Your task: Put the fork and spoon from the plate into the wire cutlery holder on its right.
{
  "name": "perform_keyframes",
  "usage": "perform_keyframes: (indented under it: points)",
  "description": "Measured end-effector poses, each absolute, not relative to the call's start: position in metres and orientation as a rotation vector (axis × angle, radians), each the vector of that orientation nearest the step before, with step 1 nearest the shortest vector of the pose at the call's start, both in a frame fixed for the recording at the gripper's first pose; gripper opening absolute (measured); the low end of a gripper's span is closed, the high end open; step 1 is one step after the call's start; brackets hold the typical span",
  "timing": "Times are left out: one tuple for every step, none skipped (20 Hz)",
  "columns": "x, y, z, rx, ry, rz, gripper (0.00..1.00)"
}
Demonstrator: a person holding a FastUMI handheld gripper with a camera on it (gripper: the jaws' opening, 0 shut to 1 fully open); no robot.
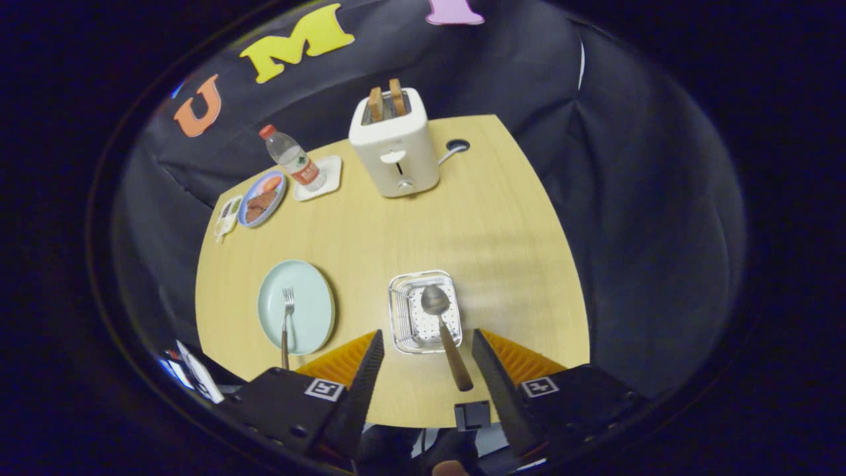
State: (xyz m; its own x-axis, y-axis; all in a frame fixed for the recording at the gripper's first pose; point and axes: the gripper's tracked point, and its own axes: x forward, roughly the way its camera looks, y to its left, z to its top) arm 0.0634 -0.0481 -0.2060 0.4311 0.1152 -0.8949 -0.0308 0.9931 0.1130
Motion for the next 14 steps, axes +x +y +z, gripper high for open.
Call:
perform_keyframes:
  points:
    - [0.068, -0.043, -0.198, 0.065, 1.07, 0.098, 0.85]
    - [0.07, -0.038, -0.19, 0.051, 1.019, 0.105, 0.88]
    - [0.071, -0.03, -0.182, 0.038, 0.969, 0.114, 0.91]
    - [0.072, -0.02, -0.175, 0.029, 0.919, 0.127, 0.94]
    - [0.071, -0.008, -0.167, 0.025, 0.872, 0.142, 0.96]
    - [0.069, 0.005, -0.162, 0.021, 0.831, 0.159, 0.96]
    - [0.066, 0.019, -0.158, 0.017, 0.797, 0.176, 0.96]
    - [0.062, 0.035, -0.156, 0.015, 0.769, 0.196, 0.96]
    - [0.058, 0.051, -0.156, 0.012, 0.746, 0.213, 0.96]
    - [0.054, 0.067, -0.157, 0.01, 0.73, 0.225, 0.96]
    - [0.049, 0.081, -0.16, 0.007, 0.719, 0.235, 0.96]
    - [0.046, 0.096, -0.167, 0.001, 0.715, 0.242, 0.96]
    - [0.042, 0.111, -0.172, 0.002, 0.716, 0.251, 0.96]
    - [0.036, 0.125, -0.179, 0.005, 0.722, 0.26, 0.96]
